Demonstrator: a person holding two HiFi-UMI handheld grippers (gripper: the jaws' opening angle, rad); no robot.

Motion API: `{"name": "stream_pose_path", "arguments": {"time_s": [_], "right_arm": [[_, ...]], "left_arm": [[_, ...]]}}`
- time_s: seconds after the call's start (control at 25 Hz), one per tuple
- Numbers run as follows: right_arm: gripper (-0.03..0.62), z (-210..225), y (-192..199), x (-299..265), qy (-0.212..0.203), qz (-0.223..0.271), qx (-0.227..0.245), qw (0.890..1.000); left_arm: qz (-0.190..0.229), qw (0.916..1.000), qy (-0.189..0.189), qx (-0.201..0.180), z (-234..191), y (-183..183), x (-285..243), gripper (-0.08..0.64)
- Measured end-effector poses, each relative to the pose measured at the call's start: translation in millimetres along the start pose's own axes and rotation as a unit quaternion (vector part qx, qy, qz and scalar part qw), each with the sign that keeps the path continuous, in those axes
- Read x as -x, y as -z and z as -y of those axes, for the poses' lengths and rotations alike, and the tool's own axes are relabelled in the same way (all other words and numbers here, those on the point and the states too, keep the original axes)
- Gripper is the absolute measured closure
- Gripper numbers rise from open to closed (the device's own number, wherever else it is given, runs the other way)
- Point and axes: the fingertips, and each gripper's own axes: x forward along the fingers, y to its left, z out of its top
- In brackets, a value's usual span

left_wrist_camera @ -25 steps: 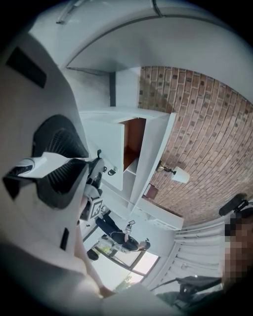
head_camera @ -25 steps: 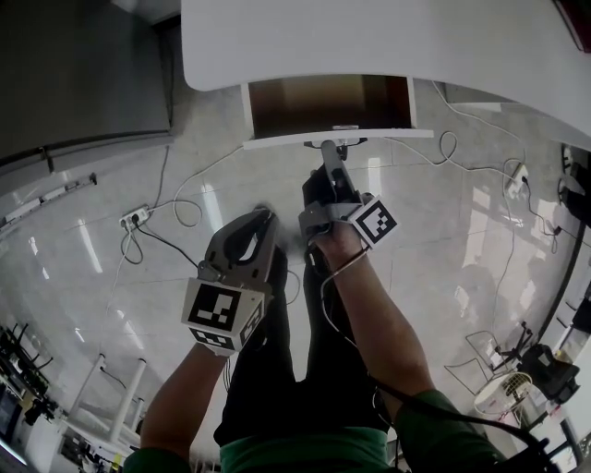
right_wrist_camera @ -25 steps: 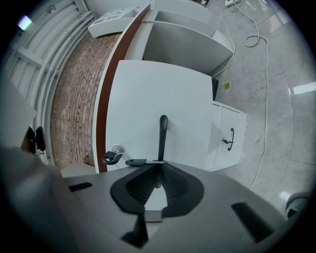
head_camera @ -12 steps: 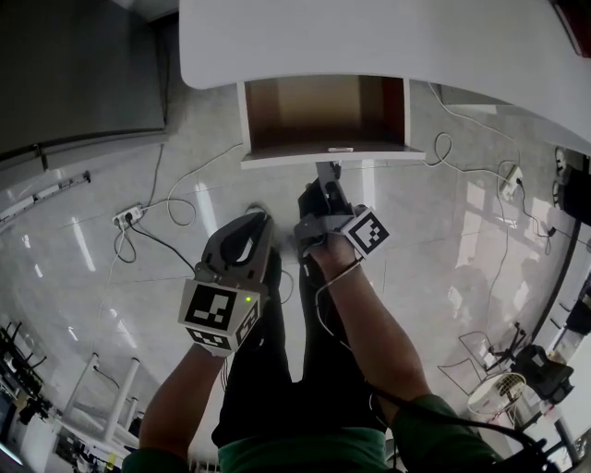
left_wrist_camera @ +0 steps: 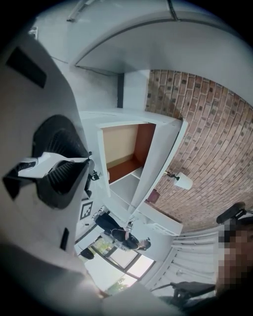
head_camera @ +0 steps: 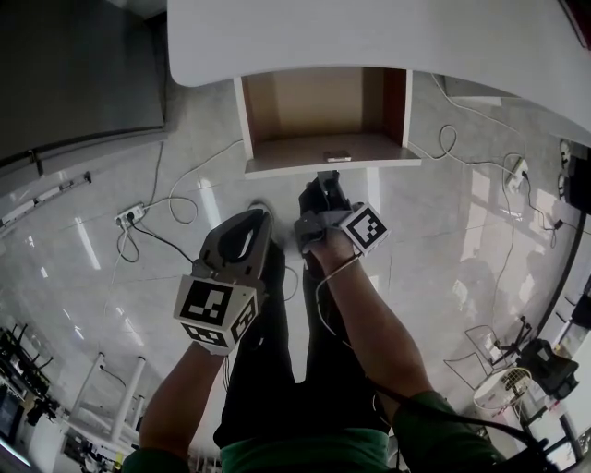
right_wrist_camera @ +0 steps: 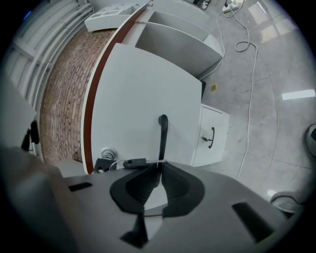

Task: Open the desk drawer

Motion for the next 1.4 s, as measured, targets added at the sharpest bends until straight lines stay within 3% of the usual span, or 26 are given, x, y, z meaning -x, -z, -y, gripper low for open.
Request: {"name": "stream_pose_path", "arguments": {"time_s": [0.52, 0.8, 0.96, 1.16, 1.4], "right_arm": [[0.566, 18, 4, -1, -0.045, 0.020, -0.017, 0.999], [0.568, 25, 9, -6, -0.090, 0.020, -0.026, 0.995], [0.568, 27, 9, -9, -0.098, 0.023, -0.032, 0.994], [0.565, 28, 9, -9, -0.102, 0.019, -0.030, 0.994], [0.560, 27, 21, 1, -0.083, -0.009, -0.016, 0.996]], "left_arm": [[-0.009, 0.9998, 0.014, -0.008, 7, 9, -15, 0.538], [-0.010, 0.9995, 0.023, 0.021, 8, 26, -21, 0.539], [-0.024, 0.9992, 0.021, 0.025, 10, 24, -26, 0.539], [-0.013, 0.9994, 0.024, 0.023, 6, 27, -30, 0.538], [-0.024, 0.9993, 0.021, 0.021, 7, 13, -30, 0.538]]}}
